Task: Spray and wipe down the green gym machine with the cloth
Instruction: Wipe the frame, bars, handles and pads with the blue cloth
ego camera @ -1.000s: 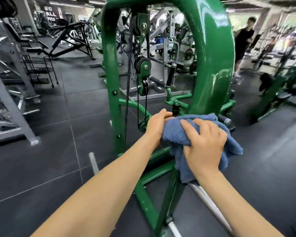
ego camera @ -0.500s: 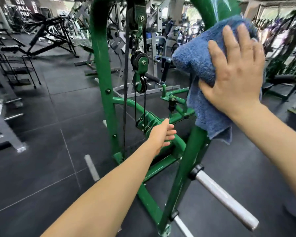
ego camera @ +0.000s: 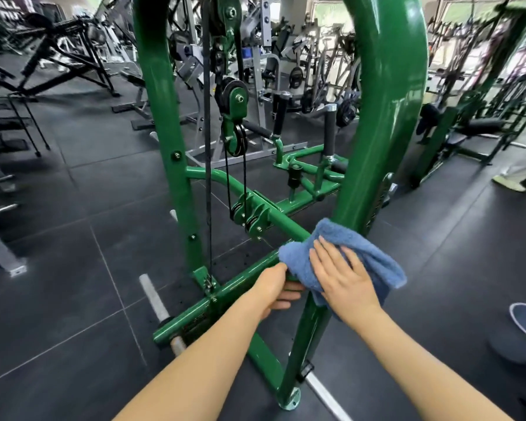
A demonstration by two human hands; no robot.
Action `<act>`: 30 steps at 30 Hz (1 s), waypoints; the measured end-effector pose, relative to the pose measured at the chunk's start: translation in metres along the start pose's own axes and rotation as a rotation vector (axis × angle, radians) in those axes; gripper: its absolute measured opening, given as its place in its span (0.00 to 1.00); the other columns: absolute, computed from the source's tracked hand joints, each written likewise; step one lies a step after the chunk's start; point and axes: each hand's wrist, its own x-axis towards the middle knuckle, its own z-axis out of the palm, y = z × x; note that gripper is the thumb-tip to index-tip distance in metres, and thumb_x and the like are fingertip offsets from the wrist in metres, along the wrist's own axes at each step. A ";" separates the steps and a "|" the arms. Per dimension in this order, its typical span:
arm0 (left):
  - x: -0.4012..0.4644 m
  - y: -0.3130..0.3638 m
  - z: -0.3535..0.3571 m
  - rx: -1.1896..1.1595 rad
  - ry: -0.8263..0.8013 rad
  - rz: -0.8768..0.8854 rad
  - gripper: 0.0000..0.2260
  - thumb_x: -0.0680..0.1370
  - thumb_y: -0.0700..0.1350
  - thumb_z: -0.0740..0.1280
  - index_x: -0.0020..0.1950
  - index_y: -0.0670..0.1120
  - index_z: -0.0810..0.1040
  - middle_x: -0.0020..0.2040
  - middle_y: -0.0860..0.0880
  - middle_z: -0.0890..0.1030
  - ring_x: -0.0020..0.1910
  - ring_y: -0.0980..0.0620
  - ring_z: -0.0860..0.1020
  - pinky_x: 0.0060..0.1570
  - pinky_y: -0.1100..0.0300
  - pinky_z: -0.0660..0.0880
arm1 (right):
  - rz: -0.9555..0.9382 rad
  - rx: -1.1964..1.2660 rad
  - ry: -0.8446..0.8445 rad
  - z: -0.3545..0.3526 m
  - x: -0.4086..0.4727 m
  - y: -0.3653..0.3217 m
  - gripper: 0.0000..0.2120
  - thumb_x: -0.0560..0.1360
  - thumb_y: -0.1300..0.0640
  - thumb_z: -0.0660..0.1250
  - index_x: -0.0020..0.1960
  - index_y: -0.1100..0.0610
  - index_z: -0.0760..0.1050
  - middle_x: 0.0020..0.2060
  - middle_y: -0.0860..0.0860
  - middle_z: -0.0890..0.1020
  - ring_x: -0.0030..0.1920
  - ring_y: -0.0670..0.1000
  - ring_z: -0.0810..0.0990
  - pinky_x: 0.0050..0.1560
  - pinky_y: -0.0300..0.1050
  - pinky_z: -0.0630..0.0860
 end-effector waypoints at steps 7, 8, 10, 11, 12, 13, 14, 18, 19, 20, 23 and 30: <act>-0.018 -0.034 -0.023 0.122 -0.004 -0.110 0.19 0.84 0.55 0.50 0.69 0.48 0.69 0.52 0.49 0.81 0.43 0.54 0.78 0.37 0.63 0.72 | -0.088 0.029 -0.375 0.025 -0.025 -0.045 0.26 0.52 0.58 0.82 0.47 0.64 0.83 0.48 0.61 0.83 0.53 0.61 0.82 0.67 0.55 0.61; -0.020 -0.035 -0.026 0.124 0.000 -0.110 0.20 0.84 0.55 0.51 0.71 0.48 0.67 0.51 0.50 0.81 0.42 0.54 0.78 0.36 0.64 0.72 | -0.077 0.066 -0.408 0.023 -0.025 -0.050 0.25 0.48 0.58 0.83 0.43 0.63 0.83 0.44 0.60 0.84 0.50 0.60 0.82 0.64 0.54 0.63; -0.022 -0.034 -0.032 0.117 0.013 -0.100 0.20 0.83 0.55 0.51 0.73 0.49 0.66 0.50 0.50 0.81 0.42 0.54 0.78 0.36 0.63 0.72 | -0.065 0.138 -0.408 0.009 -0.014 -0.053 0.22 0.46 0.58 0.83 0.37 0.59 0.81 0.37 0.57 0.82 0.44 0.59 0.81 0.58 0.52 0.65; -0.022 -0.033 -0.035 0.117 0.016 -0.095 0.20 0.83 0.55 0.51 0.73 0.49 0.66 0.50 0.50 0.81 0.42 0.54 0.78 0.37 0.63 0.73 | -0.040 0.164 -0.377 -0.003 -0.004 -0.051 0.21 0.47 0.58 0.82 0.37 0.58 0.80 0.36 0.57 0.82 0.43 0.59 0.80 0.55 0.52 0.65; -0.022 -0.030 -0.036 0.113 0.016 -0.088 0.20 0.83 0.55 0.51 0.73 0.49 0.66 0.51 0.50 0.81 0.43 0.54 0.78 0.38 0.62 0.73 | 0.008 0.164 -0.329 -0.015 0.008 -0.043 0.19 0.51 0.58 0.81 0.39 0.58 0.79 0.37 0.56 0.81 0.44 0.59 0.80 0.54 0.52 0.65; -0.021 -0.029 -0.037 0.103 0.020 -0.081 0.20 0.83 0.55 0.51 0.72 0.49 0.66 0.52 0.49 0.81 0.44 0.53 0.78 0.39 0.61 0.73 | 0.059 0.146 -0.252 -0.025 0.020 -0.035 0.17 0.55 0.58 0.79 0.42 0.58 0.79 0.41 0.57 0.82 0.48 0.59 0.80 0.56 0.53 0.65; -0.021 -0.027 -0.037 0.092 0.027 -0.079 0.20 0.83 0.55 0.51 0.72 0.48 0.67 0.53 0.49 0.81 0.44 0.53 0.78 0.39 0.61 0.73 | 0.098 0.128 -0.174 -0.036 0.032 -0.024 0.16 0.60 0.59 0.75 0.46 0.59 0.80 0.46 0.59 0.82 0.52 0.60 0.80 0.59 0.54 0.64; -0.016 -0.028 -0.022 0.084 0.034 -0.096 0.20 0.83 0.55 0.51 0.73 0.48 0.65 0.55 0.49 0.79 0.48 0.51 0.77 0.39 0.62 0.72 | 0.083 0.081 -0.135 -0.033 0.037 -0.005 0.23 0.63 0.61 0.73 0.58 0.65 0.78 0.58 0.66 0.78 0.61 0.65 0.76 0.68 0.58 0.60; -0.014 -0.030 -0.018 0.091 0.021 -0.106 0.20 0.84 0.55 0.51 0.72 0.48 0.66 0.55 0.49 0.79 0.49 0.51 0.77 0.39 0.62 0.72 | 0.047 0.063 -0.180 -0.024 0.030 -0.009 0.28 0.60 0.59 0.76 0.58 0.67 0.77 0.58 0.68 0.77 0.61 0.66 0.76 0.68 0.59 0.60; -0.013 -0.032 -0.014 0.099 0.004 -0.113 0.20 0.84 0.55 0.51 0.72 0.48 0.66 0.55 0.49 0.79 0.49 0.51 0.77 0.40 0.61 0.72 | 0.010 0.048 -0.253 -0.015 0.021 -0.016 0.32 0.57 0.57 0.79 0.58 0.68 0.77 0.57 0.69 0.77 0.60 0.67 0.76 0.67 0.59 0.60; -0.003 -0.042 -0.009 0.111 -0.015 -0.131 0.19 0.84 0.55 0.51 0.68 0.46 0.70 0.54 0.48 0.79 0.47 0.52 0.76 0.41 0.61 0.73 | -0.032 -0.052 -0.523 0.009 -0.003 -0.051 0.28 0.62 0.52 0.77 0.59 0.63 0.78 0.57 0.63 0.80 0.61 0.63 0.76 0.68 0.56 0.63; 0.024 -0.056 -0.031 0.097 0.013 -0.186 0.20 0.84 0.55 0.49 0.69 0.47 0.69 0.61 0.47 0.79 0.51 0.52 0.76 0.42 0.61 0.71 | 0.019 0.136 -0.713 0.056 0.003 -0.115 0.20 0.43 0.56 0.85 0.29 0.59 0.78 0.26 0.55 0.77 0.34 0.57 0.79 0.47 0.50 0.68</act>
